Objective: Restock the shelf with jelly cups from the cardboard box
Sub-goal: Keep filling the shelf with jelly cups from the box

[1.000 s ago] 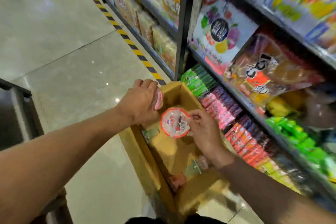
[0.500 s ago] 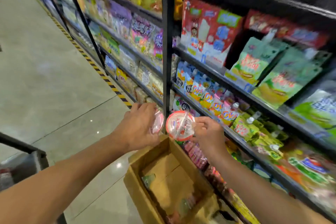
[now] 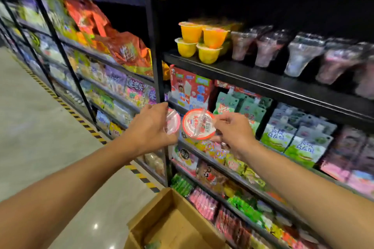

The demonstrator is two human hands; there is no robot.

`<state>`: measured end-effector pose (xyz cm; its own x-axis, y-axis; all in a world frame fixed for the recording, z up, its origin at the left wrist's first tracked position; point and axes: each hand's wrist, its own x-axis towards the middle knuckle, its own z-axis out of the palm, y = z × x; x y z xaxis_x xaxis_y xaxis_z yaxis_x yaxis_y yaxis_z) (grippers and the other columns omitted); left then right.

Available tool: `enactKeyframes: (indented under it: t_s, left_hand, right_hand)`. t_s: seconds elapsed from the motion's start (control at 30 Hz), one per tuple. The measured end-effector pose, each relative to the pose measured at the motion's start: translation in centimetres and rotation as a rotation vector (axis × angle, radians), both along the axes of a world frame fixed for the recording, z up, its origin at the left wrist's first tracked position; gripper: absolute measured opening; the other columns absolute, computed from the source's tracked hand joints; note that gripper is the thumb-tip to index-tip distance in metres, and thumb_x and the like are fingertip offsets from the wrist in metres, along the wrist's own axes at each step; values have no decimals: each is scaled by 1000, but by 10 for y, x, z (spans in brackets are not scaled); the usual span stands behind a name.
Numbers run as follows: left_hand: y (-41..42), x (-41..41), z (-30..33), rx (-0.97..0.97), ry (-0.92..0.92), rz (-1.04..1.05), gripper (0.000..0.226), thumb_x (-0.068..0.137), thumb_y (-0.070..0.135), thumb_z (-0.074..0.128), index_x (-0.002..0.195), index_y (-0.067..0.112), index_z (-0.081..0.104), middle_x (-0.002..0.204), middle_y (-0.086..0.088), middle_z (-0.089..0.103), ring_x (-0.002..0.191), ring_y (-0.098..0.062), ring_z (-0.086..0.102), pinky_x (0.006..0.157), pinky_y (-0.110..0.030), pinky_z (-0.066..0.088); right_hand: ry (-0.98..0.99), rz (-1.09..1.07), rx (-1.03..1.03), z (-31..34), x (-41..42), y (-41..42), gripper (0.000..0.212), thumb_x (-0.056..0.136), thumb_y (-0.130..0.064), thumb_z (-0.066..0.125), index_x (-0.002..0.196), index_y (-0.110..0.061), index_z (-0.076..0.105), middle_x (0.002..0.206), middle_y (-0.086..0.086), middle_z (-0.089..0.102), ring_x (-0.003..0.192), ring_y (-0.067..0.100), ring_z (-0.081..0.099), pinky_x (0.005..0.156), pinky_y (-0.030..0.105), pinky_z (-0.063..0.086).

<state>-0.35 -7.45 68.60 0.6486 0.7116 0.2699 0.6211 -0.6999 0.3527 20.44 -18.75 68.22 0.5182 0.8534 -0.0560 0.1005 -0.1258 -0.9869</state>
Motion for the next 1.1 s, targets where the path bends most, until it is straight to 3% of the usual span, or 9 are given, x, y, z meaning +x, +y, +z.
enactKeyframes:
  t_s: [0.07,0.2,0.3,0.4,0.57,0.67,0.77,0.9,1.1]
  left_hand:
    - [-4,12,18,13,-32,-30,43,65,50,74,81,25,43,71,7,50,76,-16,41,57,-34,36]
    - [-8,38,49,26,-57,-61,41,60,47,72,77,20,46,67,0,54,71,-16,45,50,-36,39]
    - [-7,65,73,38,-57,-94,46,54,52,70,78,19,48,68,-1,56,72,-21,49,55,-40,47]
    - [-4,96,97,89,-48,-147,52,54,56,62,86,16,52,71,-1,58,72,-24,54,60,-45,51]
    - [-4,147,138,138,-66,-193,48,63,48,68,87,8,54,76,-11,61,71,-29,58,61,-48,48]
    - [4,173,155,145,-67,-178,54,58,54,61,88,9,58,77,-6,62,74,-29,60,59,-43,48]
    - [13,193,162,142,-54,-187,46,66,52,67,85,12,56,78,-2,57,75,-25,56,53,-35,35]
    - [20,213,166,110,-30,-207,52,64,53,65,93,10,58,87,-5,60,80,-27,57,64,-40,49]
    - [32,244,170,114,8,-300,59,77,49,70,118,9,56,107,-6,63,93,-26,59,80,-47,57]
  right_hand:
    - [-8,-34,1,18,9,-5,17,97,-3,59,84,-3,70,79,14,65,57,16,69,59,47,61]
    - [-22,-111,48,58,32,-18,16,97,1,58,86,4,69,79,17,64,56,12,66,52,27,56]
    - [-12,-153,74,87,57,-28,15,95,2,59,87,9,70,80,20,62,65,23,66,55,30,58]
    - [9,-219,102,113,80,-37,14,96,2,59,89,11,68,85,21,67,59,17,69,53,27,57]
    - [86,-275,148,143,119,-43,8,94,3,62,91,10,65,94,21,70,66,21,72,62,35,63]
    - [116,-308,166,157,140,-43,11,92,6,63,100,13,65,98,22,71,71,23,73,55,31,60]
    - [136,-324,167,162,158,-41,5,93,7,61,94,9,65,99,22,71,72,24,73,54,31,59]
    - [137,-373,143,160,174,-41,8,93,6,62,99,11,65,99,21,71,73,23,74,55,31,59]
    - [157,-472,102,157,180,-39,10,92,5,64,102,8,65,97,18,74,77,24,76,61,33,61]
